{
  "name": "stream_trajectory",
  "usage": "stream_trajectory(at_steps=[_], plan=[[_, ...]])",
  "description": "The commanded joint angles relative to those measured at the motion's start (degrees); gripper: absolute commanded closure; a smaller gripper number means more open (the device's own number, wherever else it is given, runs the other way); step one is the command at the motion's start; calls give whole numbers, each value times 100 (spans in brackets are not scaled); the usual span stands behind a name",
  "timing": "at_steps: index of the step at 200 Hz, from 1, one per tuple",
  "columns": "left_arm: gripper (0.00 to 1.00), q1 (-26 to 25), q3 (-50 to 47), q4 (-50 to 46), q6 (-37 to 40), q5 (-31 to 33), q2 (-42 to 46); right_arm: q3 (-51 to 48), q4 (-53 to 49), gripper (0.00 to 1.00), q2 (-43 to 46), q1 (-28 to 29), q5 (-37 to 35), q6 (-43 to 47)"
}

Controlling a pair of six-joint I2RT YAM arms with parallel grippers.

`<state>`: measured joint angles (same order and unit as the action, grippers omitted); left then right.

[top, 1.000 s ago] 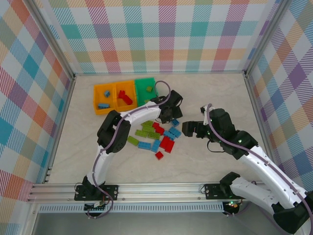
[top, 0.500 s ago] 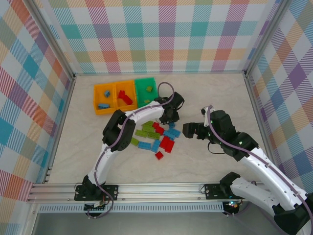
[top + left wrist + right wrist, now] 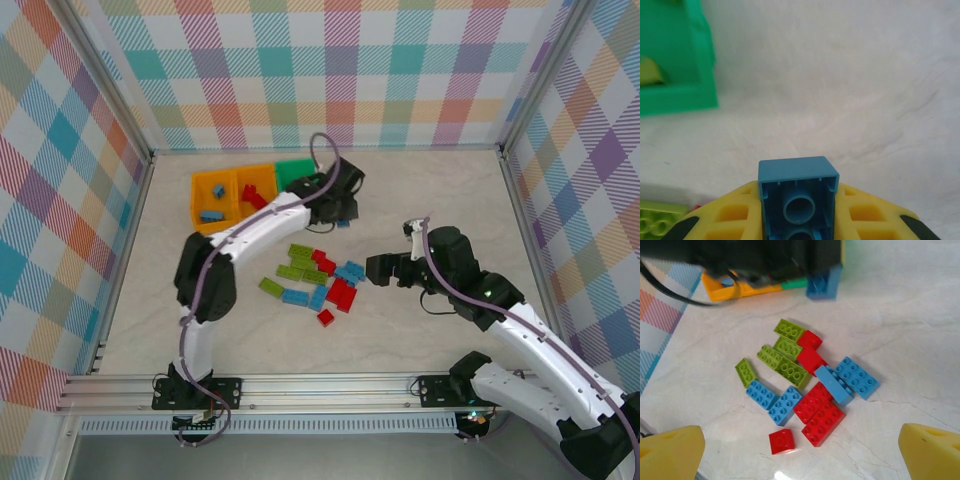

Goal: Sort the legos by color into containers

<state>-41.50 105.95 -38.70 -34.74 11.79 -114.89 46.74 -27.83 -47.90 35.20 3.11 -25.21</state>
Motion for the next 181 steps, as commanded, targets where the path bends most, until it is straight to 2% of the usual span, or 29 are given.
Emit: stream_trajectory(at_steps=[1,46,95,119,144,181], plan=[[83,566,-382,-60,366,569,686,-67,463,0,-11,-40,195,143],[82,1993,-1116,20,433,754,1315,-33,497,0,-158,-40,129,169],[82,3307,-1354,302,239,1104,733,-47,471,1,-125,-41,128,126],[77,3625,-1258,560,183,1135,322,-11,365,0,-97,-40,139,122],[64,3825,-932,511,209,984,-5,9,248,0,-28,-40,98,114],[54,3855,-991,573,254,896,315,7,250,0,-30,-40,5,106]])
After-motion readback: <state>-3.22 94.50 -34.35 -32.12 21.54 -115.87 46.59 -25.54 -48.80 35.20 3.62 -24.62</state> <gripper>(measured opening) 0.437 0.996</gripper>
